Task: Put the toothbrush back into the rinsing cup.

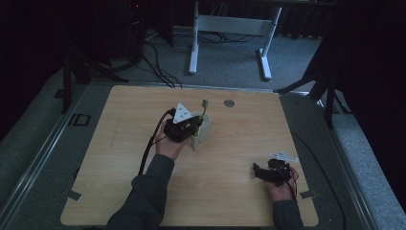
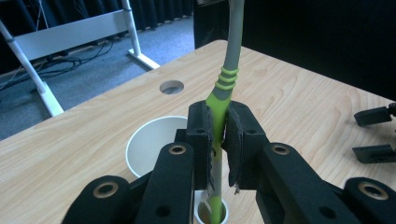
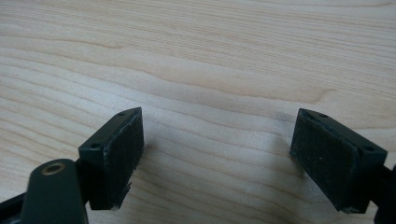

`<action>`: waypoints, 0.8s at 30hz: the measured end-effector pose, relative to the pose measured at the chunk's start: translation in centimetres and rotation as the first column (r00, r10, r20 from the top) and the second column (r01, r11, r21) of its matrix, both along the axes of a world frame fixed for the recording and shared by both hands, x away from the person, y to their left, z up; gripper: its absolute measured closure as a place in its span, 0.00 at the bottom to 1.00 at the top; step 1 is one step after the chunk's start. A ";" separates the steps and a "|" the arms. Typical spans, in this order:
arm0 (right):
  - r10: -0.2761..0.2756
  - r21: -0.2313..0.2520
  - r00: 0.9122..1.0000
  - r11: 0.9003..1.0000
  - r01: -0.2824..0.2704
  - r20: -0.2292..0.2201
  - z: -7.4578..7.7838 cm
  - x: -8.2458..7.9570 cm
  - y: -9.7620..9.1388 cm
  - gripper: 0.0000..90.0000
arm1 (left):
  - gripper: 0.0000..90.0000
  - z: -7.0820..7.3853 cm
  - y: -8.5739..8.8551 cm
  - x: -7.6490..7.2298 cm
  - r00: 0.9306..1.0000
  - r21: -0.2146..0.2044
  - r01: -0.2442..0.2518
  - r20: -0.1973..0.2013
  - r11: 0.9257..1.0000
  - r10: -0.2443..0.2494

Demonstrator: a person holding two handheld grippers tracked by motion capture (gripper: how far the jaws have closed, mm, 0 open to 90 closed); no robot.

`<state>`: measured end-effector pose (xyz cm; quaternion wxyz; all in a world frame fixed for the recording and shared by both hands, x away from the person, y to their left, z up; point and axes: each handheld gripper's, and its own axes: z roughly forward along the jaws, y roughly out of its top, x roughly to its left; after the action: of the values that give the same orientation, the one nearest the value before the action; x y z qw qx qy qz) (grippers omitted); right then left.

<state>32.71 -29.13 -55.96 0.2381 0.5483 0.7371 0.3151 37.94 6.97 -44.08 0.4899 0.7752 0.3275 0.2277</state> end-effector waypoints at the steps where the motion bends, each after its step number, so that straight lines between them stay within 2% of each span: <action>1: 0.000 0.000 1.000 1.000 0.000 0.000 0.0 0.0 0.0 0.19 | 0.89 -0.1 0.0 0.0 1.000 0.000 0.000 -0.005 1.000 0.000; 5: 0.000 0.001 1.000 1.000 0.000 0.000 0.0 0.0 0.0 0.19 | 0.87 -0.4 0.0 -0.1 1.000 0.008 0.000 -0.019 1.000 0.000; 7: 0.000 0.000 1.000 1.000 0.000 0.000 0.0 0.0 0.0 0.19 | 0.73 -0.4 0.0 -0.2 1.000 0.012 -0.002 -0.023 1.000 0.002; 8: 0.000 0.000 1.000 1.000 0.000 0.000 0.0 0.0 0.0 0.19 | 0.73 -0.5 -0.2 -0.4 0.999 0.026 -0.030 -0.013 0.999 0.031; 9: 0.001 0.000 1.000 1.000 -0.001 0.001 0.0 0.0 0.0 0.19 | 0.57 -0.4 -0.2 -0.5 0.999 0.035 -0.042 -0.010 0.999 0.042; 11: 0.001 0.000 1.000 1.000 -0.001 0.001 0.0 0.0 0.0 0.19 | 0.49 -0.4 -0.1 -0.5 0.999 0.013 -0.029 -0.032 0.999 0.029; 12: 0.001 0.000 1.000 1.000 -0.001 0.001 0.0 0.0 0.0 0.19 | 0.44 -0.4 -0.1 -0.5 0.999 0.015 -0.033 -0.026 0.999 0.033; 19: 0.001 0.000 1.000 1.000 -0.001 0.000 0.0 0.0 0.0 0.19 | 0.35 -0.5 0.3 -0.7 0.999 0.012 -0.043 -0.023 0.999 0.043; 24: 0.001 -0.001 1.000 1.000 -0.001 0.000 0.0 0.0 0.0 0.19 | 0.34 -0.6 0.8 -1.0 0.999 0.001 -0.042 -0.030 0.999 0.042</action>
<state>32.71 -29.14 -55.96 0.2381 0.5477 0.7376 0.3152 36.90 7.76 -44.67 0.4800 0.7716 0.3509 0.2262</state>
